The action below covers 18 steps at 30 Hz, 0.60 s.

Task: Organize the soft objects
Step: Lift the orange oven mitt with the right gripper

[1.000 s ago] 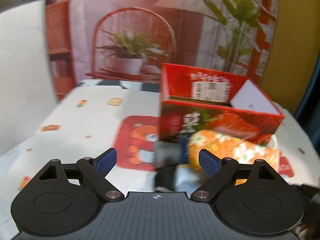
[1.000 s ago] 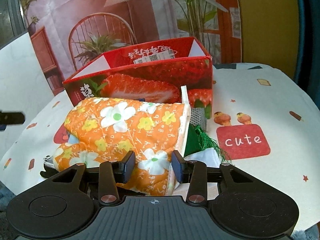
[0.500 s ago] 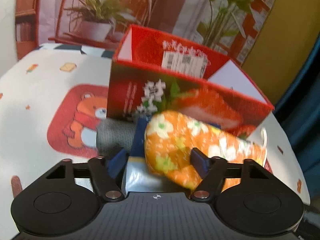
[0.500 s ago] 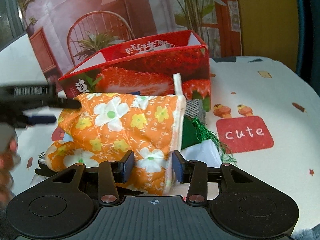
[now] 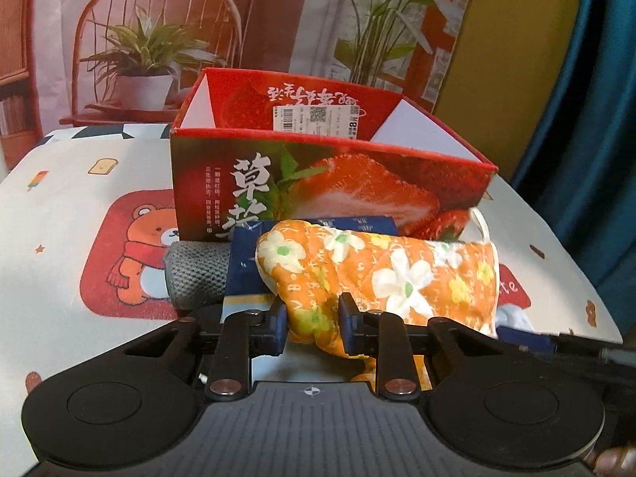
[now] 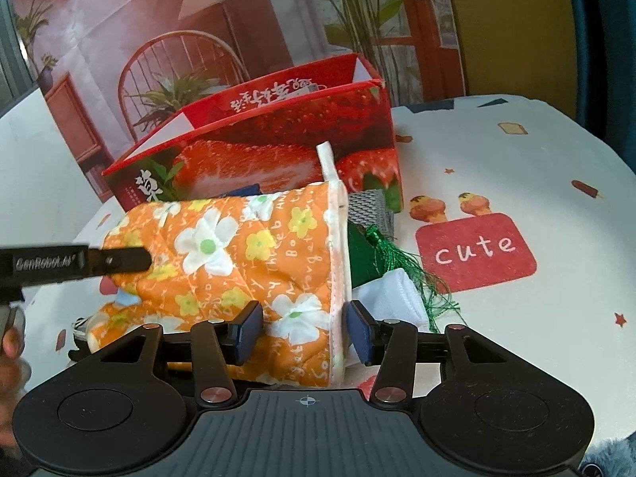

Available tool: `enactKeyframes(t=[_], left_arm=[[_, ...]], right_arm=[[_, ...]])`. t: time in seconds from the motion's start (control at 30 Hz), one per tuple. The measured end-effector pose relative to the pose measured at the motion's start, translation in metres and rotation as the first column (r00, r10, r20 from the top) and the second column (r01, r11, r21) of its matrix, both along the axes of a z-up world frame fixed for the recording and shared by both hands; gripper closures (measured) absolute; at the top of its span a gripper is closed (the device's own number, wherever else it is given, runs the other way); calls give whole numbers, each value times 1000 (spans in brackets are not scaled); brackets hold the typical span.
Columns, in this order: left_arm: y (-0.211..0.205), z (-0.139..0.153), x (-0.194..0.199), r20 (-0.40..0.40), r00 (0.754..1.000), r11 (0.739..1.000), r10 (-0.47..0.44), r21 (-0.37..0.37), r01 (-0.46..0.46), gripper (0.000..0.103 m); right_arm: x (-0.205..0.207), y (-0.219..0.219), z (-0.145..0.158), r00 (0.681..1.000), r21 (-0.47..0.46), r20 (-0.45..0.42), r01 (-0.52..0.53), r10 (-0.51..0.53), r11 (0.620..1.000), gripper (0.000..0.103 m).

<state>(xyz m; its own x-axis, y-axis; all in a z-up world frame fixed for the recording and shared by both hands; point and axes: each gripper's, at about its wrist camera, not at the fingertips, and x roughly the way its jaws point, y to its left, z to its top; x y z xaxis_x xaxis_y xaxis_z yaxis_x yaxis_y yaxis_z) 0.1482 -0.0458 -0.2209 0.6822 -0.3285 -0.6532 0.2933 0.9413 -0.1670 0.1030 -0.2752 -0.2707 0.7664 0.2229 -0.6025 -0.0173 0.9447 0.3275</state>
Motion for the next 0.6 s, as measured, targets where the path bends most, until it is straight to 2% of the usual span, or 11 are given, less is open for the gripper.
enactKeyframes(t=[0.1, 0.3, 0.47, 0.53, 0.6], left_arm=[[0, -5, 0, -28, 1000, 1000, 8, 6, -7, 75], [11, -14, 4, -77, 997, 999, 12, -37, -15, 75], [13, -16, 3, -84, 996, 998, 16, -57, -21, 75], [12, -16, 1, -77, 997, 998, 14, -56, -18, 75], [12, -13, -2, -61, 998, 998, 6, -57, -9, 75]], right_arm=[[0, -3, 0, 1000, 19, 1, 5, -5, 1000, 52], [1, -3, -2, 1000, 20, -7, 11, -11, 1000, 51], [2, -6, -5, 999, 26, -24, 30, -29, 999, 50], [1, -5, -4, 1000, 26, -15, 26, -25, 999, 53], [-3, -4, 0, 1000, 10, 7, 24, -24, 1000, 60]])
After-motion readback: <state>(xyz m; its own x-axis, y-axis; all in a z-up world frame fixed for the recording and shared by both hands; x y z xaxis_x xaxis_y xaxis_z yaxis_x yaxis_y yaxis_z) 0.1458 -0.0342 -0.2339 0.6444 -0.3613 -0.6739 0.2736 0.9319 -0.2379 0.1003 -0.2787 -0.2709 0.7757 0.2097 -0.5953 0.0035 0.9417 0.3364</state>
